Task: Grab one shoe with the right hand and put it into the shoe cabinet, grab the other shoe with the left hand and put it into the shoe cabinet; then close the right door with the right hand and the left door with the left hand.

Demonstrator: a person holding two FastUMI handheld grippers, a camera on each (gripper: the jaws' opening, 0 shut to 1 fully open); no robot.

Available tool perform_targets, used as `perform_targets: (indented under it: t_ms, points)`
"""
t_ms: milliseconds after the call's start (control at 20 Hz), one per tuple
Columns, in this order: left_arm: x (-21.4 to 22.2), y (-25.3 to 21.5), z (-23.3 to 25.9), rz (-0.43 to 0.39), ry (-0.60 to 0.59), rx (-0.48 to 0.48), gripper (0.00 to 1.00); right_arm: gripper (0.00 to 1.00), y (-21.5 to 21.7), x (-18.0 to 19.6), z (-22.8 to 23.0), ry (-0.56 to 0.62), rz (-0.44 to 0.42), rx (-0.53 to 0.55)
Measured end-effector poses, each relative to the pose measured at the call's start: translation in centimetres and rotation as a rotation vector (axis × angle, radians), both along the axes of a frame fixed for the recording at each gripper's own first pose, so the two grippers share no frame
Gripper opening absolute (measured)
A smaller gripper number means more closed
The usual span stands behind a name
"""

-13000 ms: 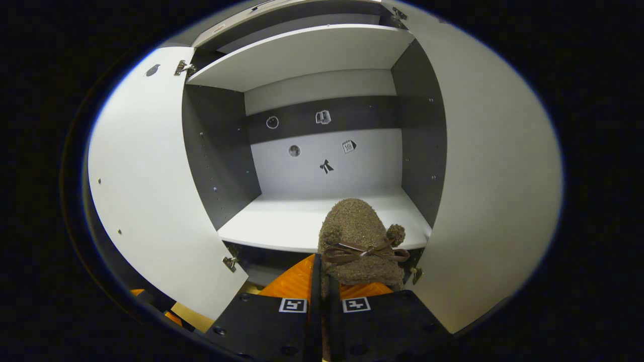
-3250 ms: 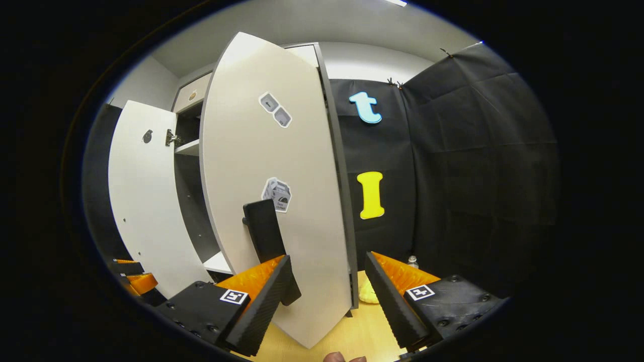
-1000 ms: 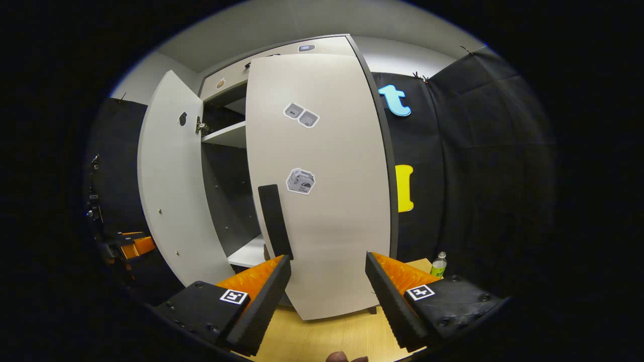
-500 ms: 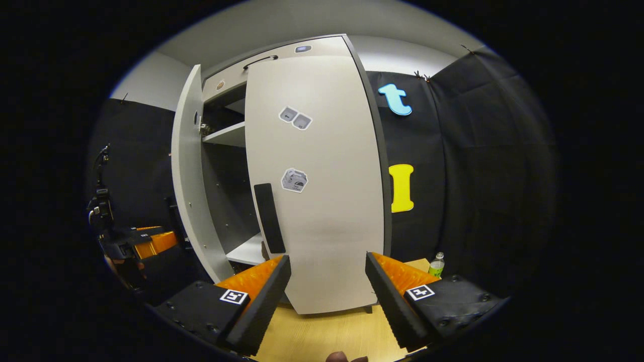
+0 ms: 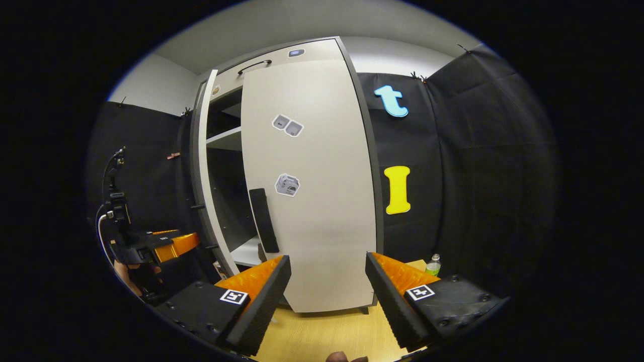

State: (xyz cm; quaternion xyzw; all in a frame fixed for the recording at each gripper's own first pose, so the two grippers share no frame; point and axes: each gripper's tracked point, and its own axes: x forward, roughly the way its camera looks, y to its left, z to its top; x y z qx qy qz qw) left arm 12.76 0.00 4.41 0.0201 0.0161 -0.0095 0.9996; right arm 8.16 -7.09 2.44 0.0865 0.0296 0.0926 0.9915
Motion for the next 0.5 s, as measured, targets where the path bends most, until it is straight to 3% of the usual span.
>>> perform_targets:
  t_ms: [500]
  points:
    - [2.2, -1.7, 0.0, 0.029, -0.013, 0.028, 0.93, 0.98, 0.6, -0.3, 0.2, -0.006, 0.014, 0.004]
